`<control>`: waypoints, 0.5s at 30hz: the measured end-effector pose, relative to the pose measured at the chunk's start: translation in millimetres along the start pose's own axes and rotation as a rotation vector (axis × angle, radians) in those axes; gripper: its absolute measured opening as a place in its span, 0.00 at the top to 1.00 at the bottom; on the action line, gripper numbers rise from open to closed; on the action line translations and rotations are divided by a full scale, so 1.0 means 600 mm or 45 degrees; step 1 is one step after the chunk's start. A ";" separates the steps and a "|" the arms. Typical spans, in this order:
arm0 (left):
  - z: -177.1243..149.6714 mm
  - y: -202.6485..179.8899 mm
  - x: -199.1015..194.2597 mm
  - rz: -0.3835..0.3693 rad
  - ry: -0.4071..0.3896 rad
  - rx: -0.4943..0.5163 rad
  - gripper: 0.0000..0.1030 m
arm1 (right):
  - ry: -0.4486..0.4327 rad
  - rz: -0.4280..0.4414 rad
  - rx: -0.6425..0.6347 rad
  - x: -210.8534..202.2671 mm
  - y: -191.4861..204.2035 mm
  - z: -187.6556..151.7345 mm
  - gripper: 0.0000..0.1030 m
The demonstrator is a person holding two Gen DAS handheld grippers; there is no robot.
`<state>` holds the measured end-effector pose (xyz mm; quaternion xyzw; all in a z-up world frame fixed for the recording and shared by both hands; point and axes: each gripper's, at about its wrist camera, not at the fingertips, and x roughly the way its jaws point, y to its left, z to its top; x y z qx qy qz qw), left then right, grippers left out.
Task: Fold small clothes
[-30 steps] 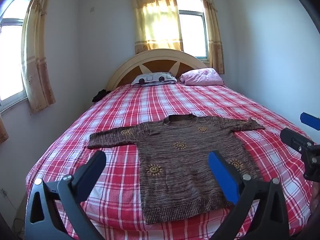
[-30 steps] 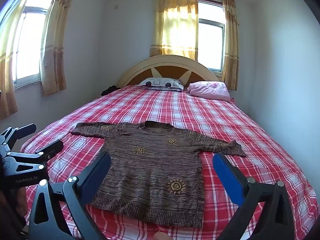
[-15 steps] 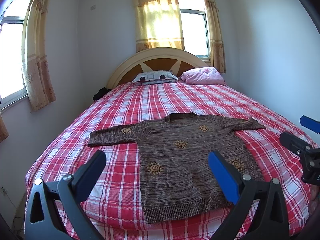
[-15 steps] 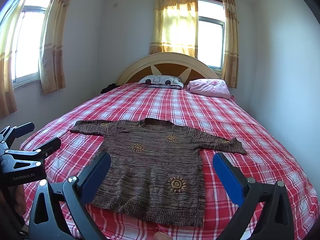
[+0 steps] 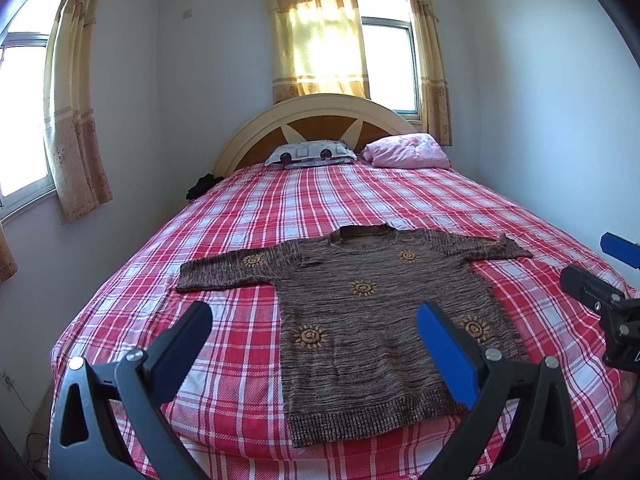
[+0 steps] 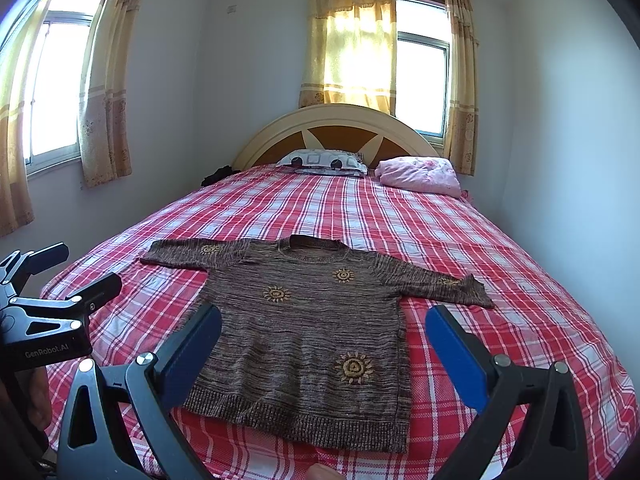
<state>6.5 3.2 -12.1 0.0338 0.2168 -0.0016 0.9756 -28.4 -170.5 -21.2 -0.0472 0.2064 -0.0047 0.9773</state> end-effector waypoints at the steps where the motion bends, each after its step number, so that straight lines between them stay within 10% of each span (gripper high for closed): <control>1: 0.000 0.000 0.000 -0.001 -0.001 0.000 0.00 | 0.001 0.000 0.000 0.000 0.000 -0.001 0.01; 15: -0.001 0.003 0.002 0.001 0.005 -0.003 0.00 | 0.006 -0.002 -0.006 0.001 0.005 -0.005 0.01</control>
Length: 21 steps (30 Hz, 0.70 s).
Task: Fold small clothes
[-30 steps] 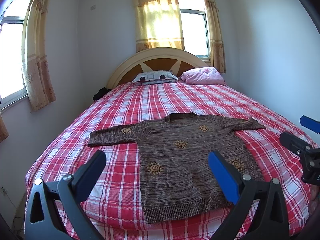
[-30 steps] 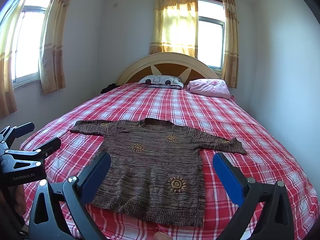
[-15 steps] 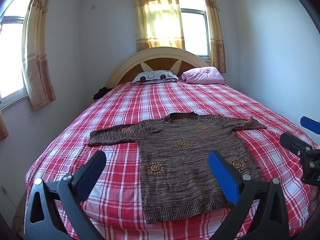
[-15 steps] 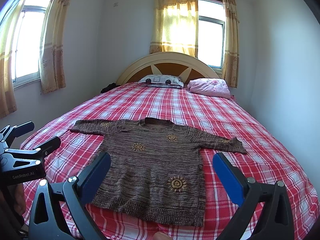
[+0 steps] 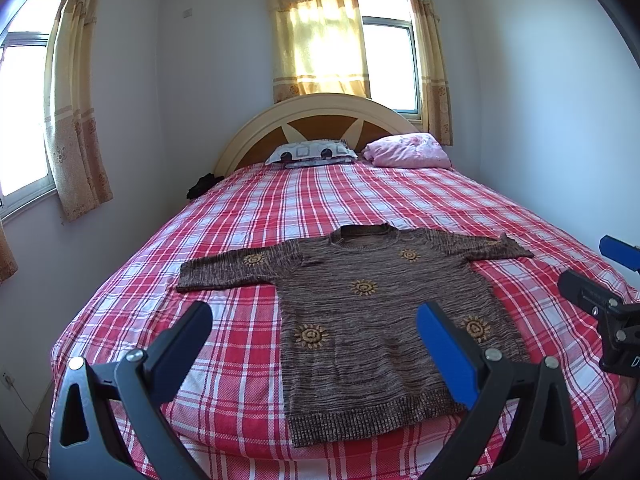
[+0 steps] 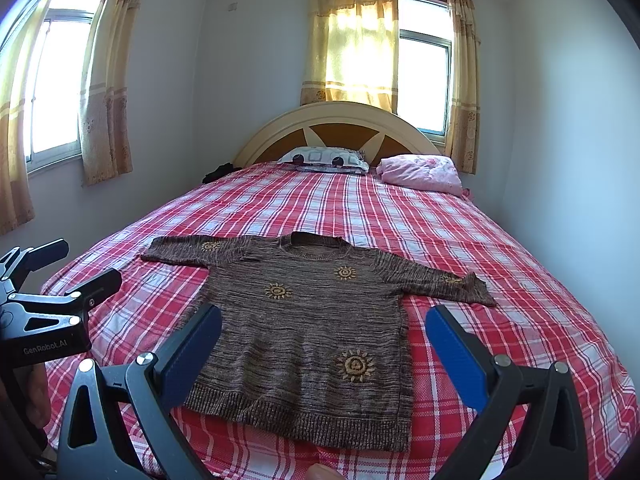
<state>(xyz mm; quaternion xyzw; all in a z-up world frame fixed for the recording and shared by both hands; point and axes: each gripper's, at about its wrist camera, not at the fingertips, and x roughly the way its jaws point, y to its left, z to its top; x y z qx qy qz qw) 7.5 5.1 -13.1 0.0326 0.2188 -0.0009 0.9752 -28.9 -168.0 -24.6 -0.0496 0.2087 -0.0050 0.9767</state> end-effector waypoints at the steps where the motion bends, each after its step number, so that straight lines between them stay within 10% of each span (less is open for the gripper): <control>1: 0.000 0.000 0.000 -0.001 0.000 -0.001 0.00 | 0.000 0.001 0.001 0.000 0.000 -0.001 0.01; 21: -0.005 0.006 0.010 0.005 0.016 -0.005 0.00 | 0.027 0.003 -0.002 0.015 -0.002 -0.006 0.01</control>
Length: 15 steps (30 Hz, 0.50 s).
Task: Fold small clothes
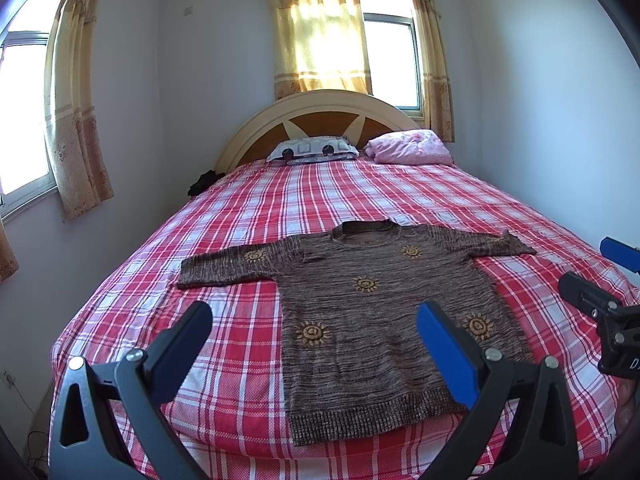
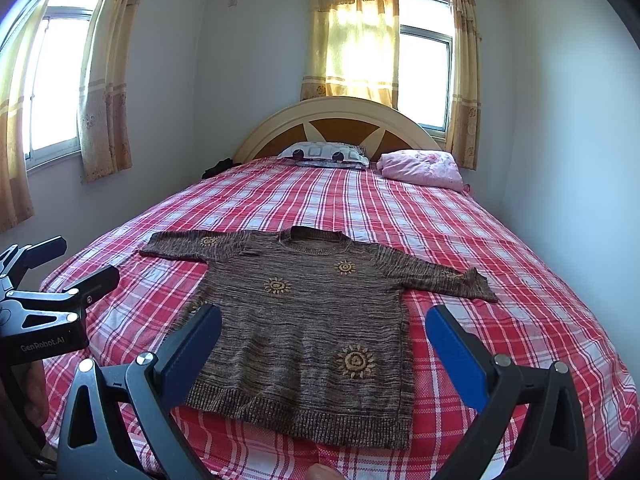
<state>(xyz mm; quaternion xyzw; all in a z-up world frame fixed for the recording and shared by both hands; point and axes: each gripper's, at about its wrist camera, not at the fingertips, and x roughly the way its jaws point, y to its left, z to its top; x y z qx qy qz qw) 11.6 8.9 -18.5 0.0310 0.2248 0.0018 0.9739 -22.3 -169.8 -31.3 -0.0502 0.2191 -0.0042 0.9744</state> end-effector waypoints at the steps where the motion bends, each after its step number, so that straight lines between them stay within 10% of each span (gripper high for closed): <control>1: -0.001 0.001 0.000 0.000 0.001 -0.001 0.00 | 0.003 0.003 0.000 0.001 0.001 0.000 0.01; 15: -0.011 -0.004 0.025 0.025 0.054 0.013 0.00 | 0.075 -0.021 0.000 0.039 -0.008 -0.017 0.01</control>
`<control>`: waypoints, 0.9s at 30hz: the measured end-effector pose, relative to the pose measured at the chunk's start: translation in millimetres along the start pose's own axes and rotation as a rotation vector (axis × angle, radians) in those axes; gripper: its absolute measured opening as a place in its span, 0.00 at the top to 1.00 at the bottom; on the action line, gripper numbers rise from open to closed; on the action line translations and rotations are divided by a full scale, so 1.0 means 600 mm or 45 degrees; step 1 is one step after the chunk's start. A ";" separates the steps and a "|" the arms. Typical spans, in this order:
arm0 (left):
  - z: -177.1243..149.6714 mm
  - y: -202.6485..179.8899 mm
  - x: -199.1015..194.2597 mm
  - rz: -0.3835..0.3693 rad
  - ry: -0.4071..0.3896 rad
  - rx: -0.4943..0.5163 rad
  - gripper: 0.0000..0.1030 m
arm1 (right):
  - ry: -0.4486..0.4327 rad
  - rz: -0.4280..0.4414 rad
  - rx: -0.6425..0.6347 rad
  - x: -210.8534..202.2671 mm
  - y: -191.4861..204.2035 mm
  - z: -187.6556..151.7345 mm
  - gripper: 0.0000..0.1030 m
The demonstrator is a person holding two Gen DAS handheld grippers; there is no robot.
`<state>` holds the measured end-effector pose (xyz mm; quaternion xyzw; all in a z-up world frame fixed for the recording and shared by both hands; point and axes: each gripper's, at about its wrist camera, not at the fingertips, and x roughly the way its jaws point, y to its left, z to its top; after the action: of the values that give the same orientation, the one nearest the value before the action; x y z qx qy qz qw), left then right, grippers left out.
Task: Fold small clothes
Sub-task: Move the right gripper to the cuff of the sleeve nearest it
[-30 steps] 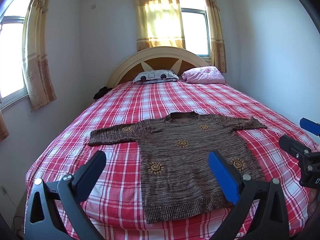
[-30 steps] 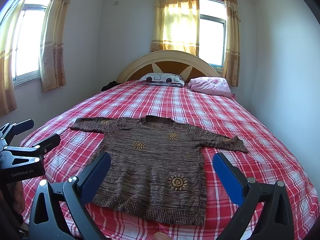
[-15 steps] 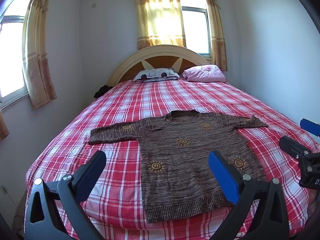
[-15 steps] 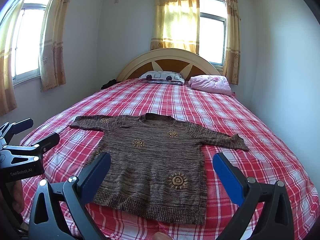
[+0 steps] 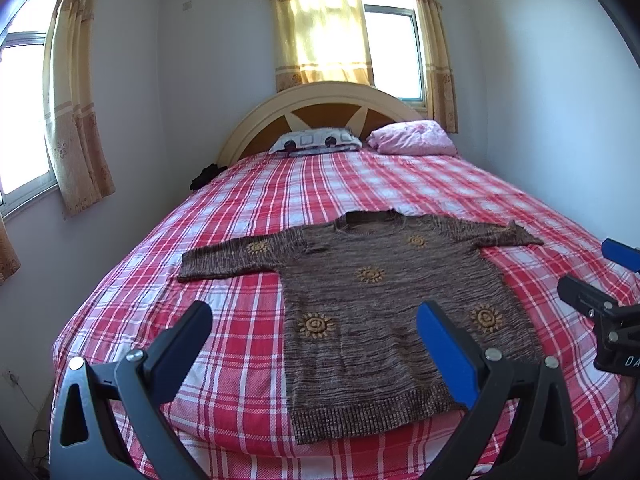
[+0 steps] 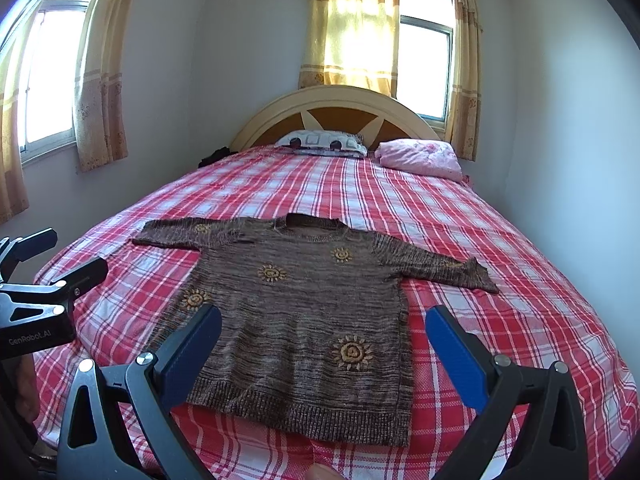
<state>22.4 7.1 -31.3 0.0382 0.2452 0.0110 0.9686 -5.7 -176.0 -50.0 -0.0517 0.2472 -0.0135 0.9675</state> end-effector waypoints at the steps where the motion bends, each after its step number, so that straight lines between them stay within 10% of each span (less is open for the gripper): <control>1: -0.002 -0.001 0.007 0.000 0.012 0.000 0.00 | 0.012 -0.003 0.003 0.007 -0.003 -0.003 0.01; 27: -0.037 -0.005 0.209 0.022 0.219 0.104 0.00 | 0.312 -0.112 0.137 0.198 -0.139 -0.077 0.01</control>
<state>122.1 10.6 -110.4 0.0788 0.3275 0.0124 0.9415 76.0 -269.1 -138.0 -0.0085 0.3601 -0.0755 0.9298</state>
